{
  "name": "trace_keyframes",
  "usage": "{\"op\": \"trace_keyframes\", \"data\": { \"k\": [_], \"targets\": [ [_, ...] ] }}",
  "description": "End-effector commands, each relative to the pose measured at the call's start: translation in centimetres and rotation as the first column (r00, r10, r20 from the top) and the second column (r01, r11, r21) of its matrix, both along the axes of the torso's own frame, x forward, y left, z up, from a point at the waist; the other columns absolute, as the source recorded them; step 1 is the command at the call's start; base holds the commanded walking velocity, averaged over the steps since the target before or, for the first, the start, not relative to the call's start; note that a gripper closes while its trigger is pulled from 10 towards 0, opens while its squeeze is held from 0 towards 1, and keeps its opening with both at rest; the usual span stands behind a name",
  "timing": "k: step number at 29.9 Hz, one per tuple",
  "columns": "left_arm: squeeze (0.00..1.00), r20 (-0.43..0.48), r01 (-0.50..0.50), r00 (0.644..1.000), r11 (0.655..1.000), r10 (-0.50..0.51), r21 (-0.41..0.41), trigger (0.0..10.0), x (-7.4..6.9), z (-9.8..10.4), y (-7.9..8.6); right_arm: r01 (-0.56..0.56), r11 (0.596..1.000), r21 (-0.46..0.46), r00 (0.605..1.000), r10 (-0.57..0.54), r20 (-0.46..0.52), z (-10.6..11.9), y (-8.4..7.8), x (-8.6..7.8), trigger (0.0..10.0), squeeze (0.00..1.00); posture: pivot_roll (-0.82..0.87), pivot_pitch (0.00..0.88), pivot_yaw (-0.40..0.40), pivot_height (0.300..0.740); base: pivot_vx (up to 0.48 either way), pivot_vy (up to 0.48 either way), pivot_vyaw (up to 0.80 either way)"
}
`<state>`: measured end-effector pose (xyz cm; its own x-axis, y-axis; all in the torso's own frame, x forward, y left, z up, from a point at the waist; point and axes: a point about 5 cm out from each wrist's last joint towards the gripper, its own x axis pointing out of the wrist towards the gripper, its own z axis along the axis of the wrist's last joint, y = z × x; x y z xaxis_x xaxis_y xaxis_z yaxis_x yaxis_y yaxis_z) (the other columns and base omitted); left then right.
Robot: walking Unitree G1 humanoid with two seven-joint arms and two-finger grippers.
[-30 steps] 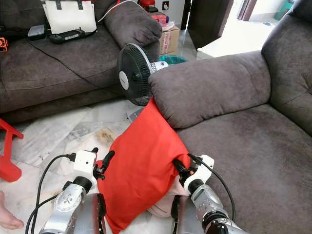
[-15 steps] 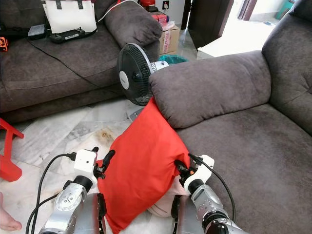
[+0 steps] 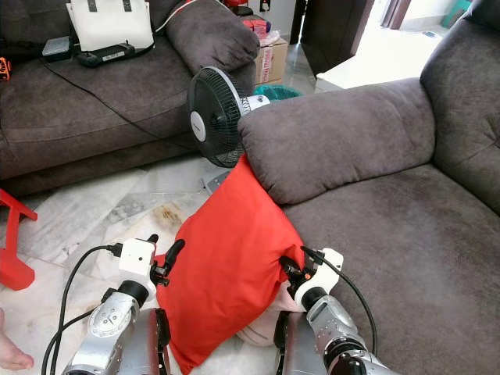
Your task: Move the pillow to the sofa from floor
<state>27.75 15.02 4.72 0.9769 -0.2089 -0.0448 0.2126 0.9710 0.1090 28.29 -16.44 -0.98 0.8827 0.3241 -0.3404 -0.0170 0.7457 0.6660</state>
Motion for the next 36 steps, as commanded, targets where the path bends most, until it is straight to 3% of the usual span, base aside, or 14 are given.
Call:
{"op": "trace_keyframes", "data": {
  "k": [1,3,4,19,36],
  "targets": [
    [0.0,-0.009,0.006,1.0,1.0,-0.006,-0.008,10.0,-0.16,-0.27,-0.18,0.01,1.0,-0.017,1.0,-0.01,-0.014,-0.27,-0.26,-0.26,0.0,0.0,0.11,0.089,-0.057,0.55,0.0,0.0,0.0],
    [0.0,-0.01,0.005,1.0,1.0,-0.005,-0.007,10.0,-0.18,-0.28,-0.16,0.014,0.999,-0.037,1.0,-0.014,-0.019,-0.3,-0.36,-0.27,0.0,0.0,0.11,0.09,-0.057,0.55,0.0,0.0,0.0],
    [0.0,-0.01,0.003,1.0,1.0,-0.003,-0.006,10.0,-0.19,-0.29,-0.14,0.011,0.998,-0.06,1.0,-0.012,-0.021,-0.31,-0.46,-0.26,10.0,0.0,0.11,0.09,-0.056,0.55,0.0,0.0,0.0],
    [0.0,-0.004,-0.012,1.0,1.0,0.012,0.001,10.0,-0.03,-0.22,0.08,0.026,0.994,-0.104,1.0,-0.026,0.002,-0.13,-0.64,-0.08,10.0,0.0,0.11,0.08,-0.051,0.55,0.0,0.0,0.0],
    [0.0,0.001,0.002,1.0,1.0,-0.002,0.002,10.0,0.18,-0.09,-0.07,0.013,0.993,-0.121,1.0,-0.013,-0.003,-0.18,-0.41,-0.08,10.0,0.0,0.11,0.061,-0.04,0.655,0.0,0.0,0.0]
  ]
}}
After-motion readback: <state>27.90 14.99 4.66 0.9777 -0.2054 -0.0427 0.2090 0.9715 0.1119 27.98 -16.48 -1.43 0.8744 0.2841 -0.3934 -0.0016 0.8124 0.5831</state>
